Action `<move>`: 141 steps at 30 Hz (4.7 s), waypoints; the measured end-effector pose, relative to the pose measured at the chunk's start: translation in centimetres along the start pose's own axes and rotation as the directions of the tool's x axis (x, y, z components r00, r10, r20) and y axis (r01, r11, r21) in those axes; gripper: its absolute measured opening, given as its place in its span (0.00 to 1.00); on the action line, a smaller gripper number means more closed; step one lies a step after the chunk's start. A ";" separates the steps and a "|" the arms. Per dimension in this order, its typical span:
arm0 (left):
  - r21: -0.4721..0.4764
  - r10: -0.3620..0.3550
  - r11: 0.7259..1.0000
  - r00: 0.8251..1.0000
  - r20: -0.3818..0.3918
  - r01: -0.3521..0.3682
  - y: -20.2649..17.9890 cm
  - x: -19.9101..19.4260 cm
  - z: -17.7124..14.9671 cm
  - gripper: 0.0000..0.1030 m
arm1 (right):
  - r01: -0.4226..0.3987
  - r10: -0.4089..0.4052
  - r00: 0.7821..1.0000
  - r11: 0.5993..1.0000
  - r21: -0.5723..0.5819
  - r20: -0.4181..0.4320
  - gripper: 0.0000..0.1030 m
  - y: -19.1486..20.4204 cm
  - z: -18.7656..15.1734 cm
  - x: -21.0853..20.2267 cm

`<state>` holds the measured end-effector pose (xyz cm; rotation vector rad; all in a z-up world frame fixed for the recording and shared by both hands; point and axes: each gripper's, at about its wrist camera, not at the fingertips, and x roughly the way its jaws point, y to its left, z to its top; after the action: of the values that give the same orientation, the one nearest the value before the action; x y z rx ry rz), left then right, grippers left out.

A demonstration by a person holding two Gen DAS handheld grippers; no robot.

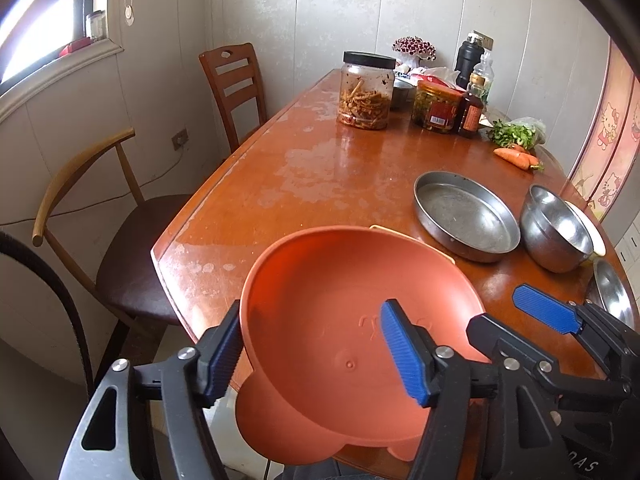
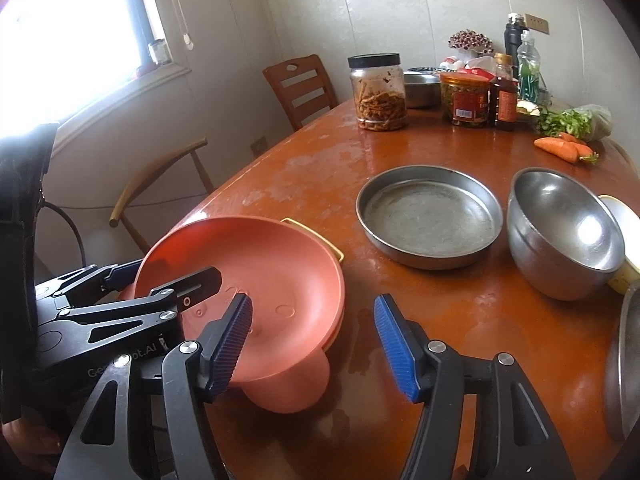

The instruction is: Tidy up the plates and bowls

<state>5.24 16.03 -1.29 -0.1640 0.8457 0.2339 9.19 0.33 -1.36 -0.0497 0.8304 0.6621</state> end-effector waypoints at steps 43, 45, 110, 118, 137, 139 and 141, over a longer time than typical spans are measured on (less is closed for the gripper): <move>0.071 0.022 0.997 0.999 0.049 -0.025 -6.9 -3.6 1.8 0.77 | 0.038 -0.060 0.992 0.981 0.190 0.115 0.72 -9.4 -2.1 -8.6; 0.060 0.024 0.998 0.999 0.035 -0.027 -6.3 -3.1 1.6 0.77 | 0.038 -0.059 0.992 0.981 0.192 0.107 0.72 -9.4 -2.2 -8.3; 0.134 -0.061 0.985 0.947 -0.316 0.108 -9.8 13.3 11.1 0.69 | -0.030 0.036 0.999 0.970 0.240 -0.023 0.74 -9.1 0.1 1.5; 0.261 -0.097 0.946 0.935 -0.342 0.193 -12.2 13.0 9.1 0.51 | -0.003 0.005 1.000 0.968 0.251 -0.007 0.74 -10.0 -0.5 0.2; 0.521 -0.095 0.805 0.929 -0.357 0.283 -14.8 8.8 5.3 0.47 | 0.067 -0.073 0.997 0.963 0.262 0.013 0.74 -9.8 -2.5 -4.1; 0.539 -0.103 0.789 0.928 -0.358 0.295 -15.1 8.4 4.9 0.47 | 0.078 -0.084 0.996 0.962 0.260 0.010 0.74 -9.9 -2.8 -4.6; 0.564 -0.106 0.769 0.930 -0.351 0.301 -15.5 7.8 4.4 0.47 | 0.082 -0.087 0.996 0.960 0.268 0.003 0.74 -10.1 -3.2 -4.9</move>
<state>17.57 3.26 -3.56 0.3296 1.1607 -0.2933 10.39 -11.23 -2.24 0.1642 0.8924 0.4645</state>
